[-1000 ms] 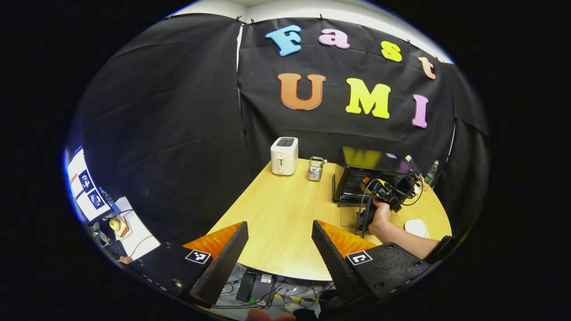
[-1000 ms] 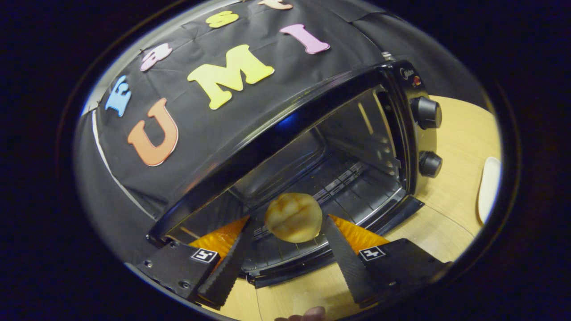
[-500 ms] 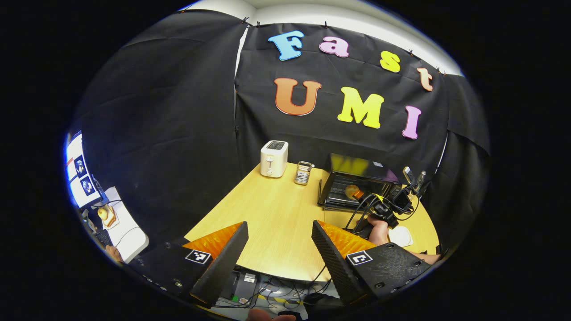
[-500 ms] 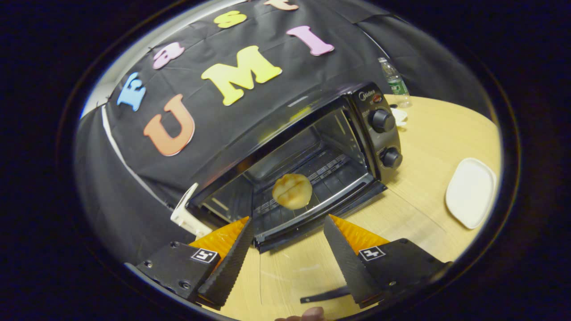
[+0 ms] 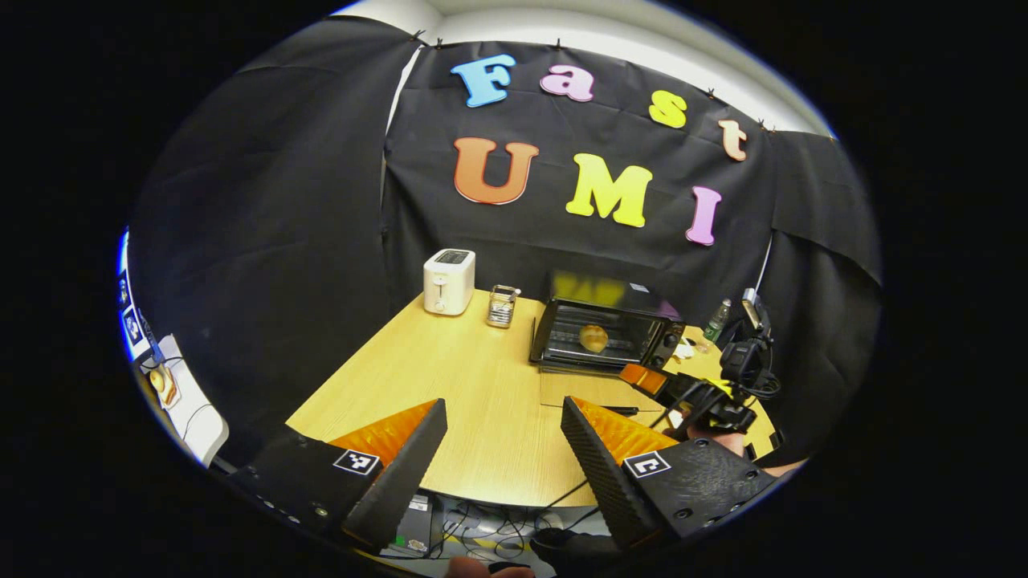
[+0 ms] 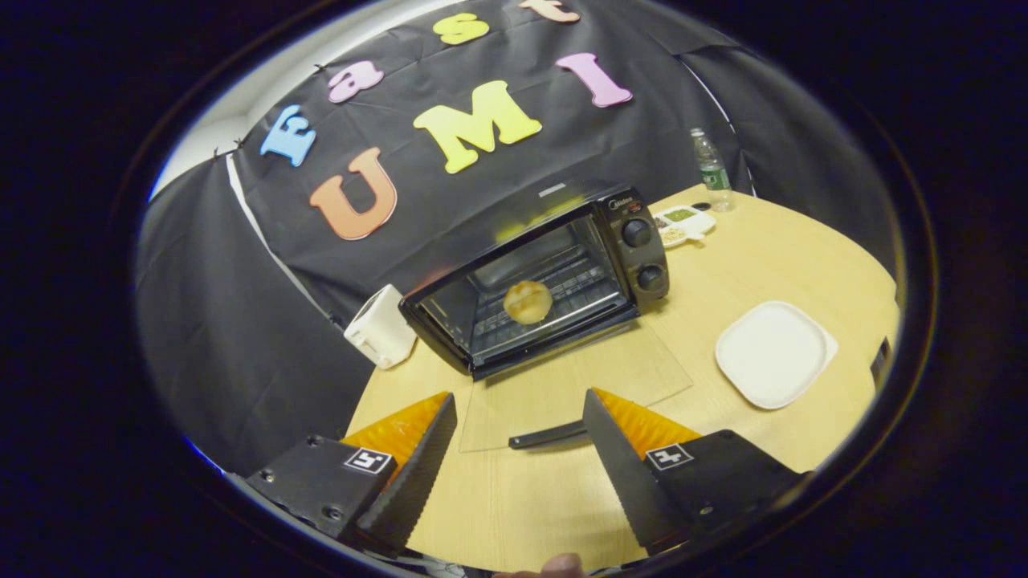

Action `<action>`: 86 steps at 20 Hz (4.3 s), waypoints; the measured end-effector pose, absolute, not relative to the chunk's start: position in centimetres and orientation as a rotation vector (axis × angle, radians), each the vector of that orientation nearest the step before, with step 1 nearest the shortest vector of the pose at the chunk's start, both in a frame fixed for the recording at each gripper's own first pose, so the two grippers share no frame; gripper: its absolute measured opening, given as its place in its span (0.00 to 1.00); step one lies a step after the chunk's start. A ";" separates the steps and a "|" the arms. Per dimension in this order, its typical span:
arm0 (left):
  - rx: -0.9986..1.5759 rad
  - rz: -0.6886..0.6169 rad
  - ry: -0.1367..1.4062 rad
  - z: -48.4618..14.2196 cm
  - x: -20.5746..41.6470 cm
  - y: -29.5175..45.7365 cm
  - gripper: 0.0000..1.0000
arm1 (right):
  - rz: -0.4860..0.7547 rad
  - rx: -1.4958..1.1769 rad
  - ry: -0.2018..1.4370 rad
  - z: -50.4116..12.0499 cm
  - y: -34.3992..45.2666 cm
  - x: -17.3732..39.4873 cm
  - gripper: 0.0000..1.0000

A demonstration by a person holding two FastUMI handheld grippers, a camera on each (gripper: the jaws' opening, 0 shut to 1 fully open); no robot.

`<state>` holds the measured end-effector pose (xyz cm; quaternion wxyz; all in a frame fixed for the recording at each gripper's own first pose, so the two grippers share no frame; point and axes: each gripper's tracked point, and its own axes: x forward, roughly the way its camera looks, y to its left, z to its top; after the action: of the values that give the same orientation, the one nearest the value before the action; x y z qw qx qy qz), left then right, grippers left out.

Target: Open the electric oven with the left hand, put the food in, and close the electric oven.

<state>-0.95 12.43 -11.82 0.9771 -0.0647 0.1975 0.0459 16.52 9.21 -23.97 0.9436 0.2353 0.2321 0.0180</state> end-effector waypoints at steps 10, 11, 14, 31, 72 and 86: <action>-0.132 0.013 0.449 -17.1 3.0 7.9 0.95 | 0.105 0.157 0.473 -21.2 4.6 8.6 0.96; -0.118 0.010 0.456 -17.5 3.5 7.6 0.95 | 0.106 0.130 0.469 -20.9 4.1 8.2 0.96; -0.101 0.001 0.468 -19.7 4.9 6.4 0.95 | 0.093 0.053 0.463 -20.1 2.1 7.6 0.96; -0.100 -0.096 0.684 -34.2 13.6 -3.9 0.95 | -0.146 -0.009 0.546 -18.5 -9.9 6.5 0.96; -0.045 -0.120 0.333 -14.3 25.3 -4.5 0.95 | -0.211 0.078 0.348 -10.5 -10.3 4.6 0.97; -0.083 -0.139 0.068 5.8 12.0 1.4 0.94 | -0.158 0.032 0.058 4.3 -6.0 4.6 0.96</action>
<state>11.97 1.42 5.77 0.9961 -0.0414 0.0339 -0.0695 4.58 -6.04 4.29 0.9963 0.0157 0.0289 -0.0788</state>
